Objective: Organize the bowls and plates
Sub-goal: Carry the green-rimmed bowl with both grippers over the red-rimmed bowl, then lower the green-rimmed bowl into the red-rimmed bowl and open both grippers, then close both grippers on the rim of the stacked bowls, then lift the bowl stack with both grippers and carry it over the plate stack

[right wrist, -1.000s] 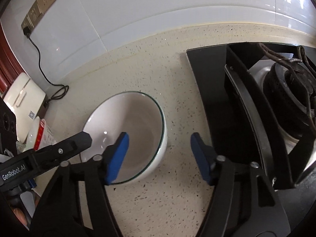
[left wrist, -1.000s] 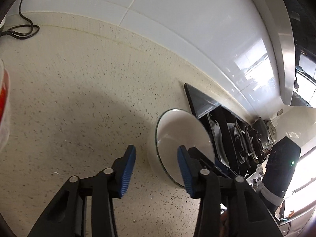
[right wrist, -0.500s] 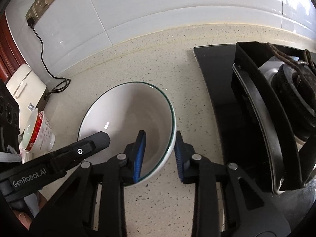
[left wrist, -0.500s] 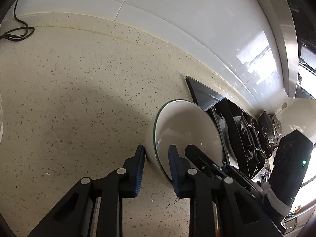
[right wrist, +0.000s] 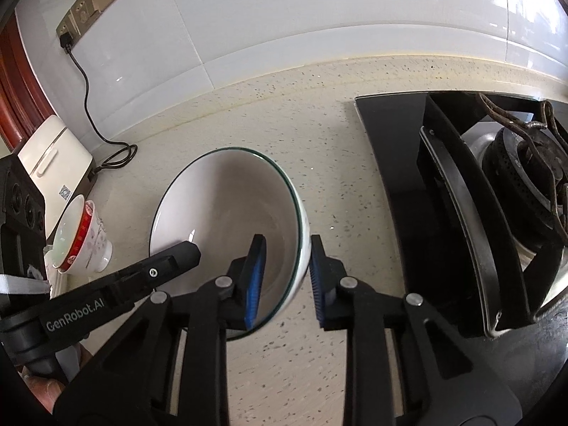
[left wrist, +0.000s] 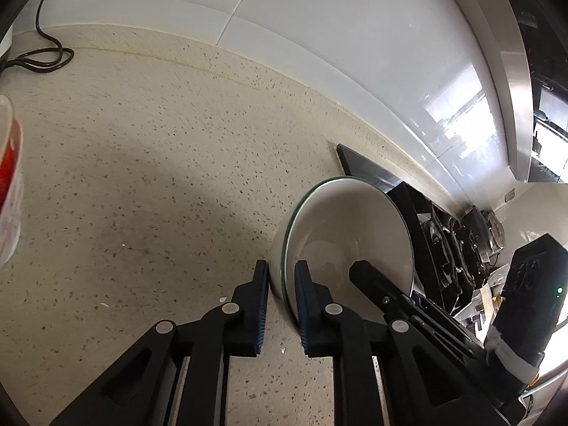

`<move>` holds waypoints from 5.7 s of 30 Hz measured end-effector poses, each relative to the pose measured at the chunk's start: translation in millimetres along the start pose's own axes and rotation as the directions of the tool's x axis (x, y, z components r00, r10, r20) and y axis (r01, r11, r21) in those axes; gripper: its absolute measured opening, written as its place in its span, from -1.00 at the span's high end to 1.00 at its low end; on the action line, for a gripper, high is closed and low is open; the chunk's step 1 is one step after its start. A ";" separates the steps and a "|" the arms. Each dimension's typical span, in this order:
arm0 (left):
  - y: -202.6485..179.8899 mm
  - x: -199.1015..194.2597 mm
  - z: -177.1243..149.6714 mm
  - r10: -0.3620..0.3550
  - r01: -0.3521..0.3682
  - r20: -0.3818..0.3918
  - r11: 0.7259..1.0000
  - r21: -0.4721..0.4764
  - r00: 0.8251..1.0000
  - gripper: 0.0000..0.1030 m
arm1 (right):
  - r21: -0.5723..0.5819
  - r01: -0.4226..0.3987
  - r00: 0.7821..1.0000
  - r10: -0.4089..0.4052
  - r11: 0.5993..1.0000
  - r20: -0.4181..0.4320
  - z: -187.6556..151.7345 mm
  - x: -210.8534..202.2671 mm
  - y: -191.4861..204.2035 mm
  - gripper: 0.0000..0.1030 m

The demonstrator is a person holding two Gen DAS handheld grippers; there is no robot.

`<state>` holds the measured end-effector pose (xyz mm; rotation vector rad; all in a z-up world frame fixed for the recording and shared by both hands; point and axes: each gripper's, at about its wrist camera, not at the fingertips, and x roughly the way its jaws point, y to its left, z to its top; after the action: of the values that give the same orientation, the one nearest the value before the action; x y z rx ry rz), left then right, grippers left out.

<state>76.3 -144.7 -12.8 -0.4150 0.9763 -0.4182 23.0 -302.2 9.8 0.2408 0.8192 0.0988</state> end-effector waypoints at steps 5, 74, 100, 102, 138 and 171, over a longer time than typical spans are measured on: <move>5.7 -18.3 1.2 -0.008 0.008 0.034 1.000 -0.011 0.999 0.71 | -0.020 -0.015 1.000 0.016 1.000 0.012 3.2 -7.3 15.5 0.46; 160.6 -173.9 13.2 0.208 -0.125 0.251 0.942 -0.313 0.945 0.43 | -0.391 -0.105 0.994 0.111 0.914 -0.007 18.5 57.5 242.0 0.44; 172.8 -174.8 29.1 0.158 -0.067 0.262 0.943 -0.325 0.952 0.53 | -0.344 -0.201 0.978 0.167 0.917 -0.126 26.0 67.0 232.2 -0.28; 172.3 -177.3 28.7 0.184 -0.104 0.243 0.946 -0.308 0.952 0.06 | -0.350 -0.211 0.974 0.164 0.913 -0.159 27.3 68.5 229.5 -0.30; 189.6 -102.7 39.4 0.012 -0.058 -0.141 0.942 -0.330 0.990 0.13 | -0.072 -0.463 0.764 0.357 0.883 -0.537 18.8 122.9 213.9 0.01; 272.2 -255.7 8.5 0.171 -0.165 -0.027 0.878 -0.450 0.985 0.15 | -0.138 -0.605 0.648 0.385 0.784 -0.657 -26.6 107.9 389.6 0.01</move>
<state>-1.6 218.0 30.6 -0.7462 1.0867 -0.0226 79.0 99.0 13.2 0.0886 1.3372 0.8971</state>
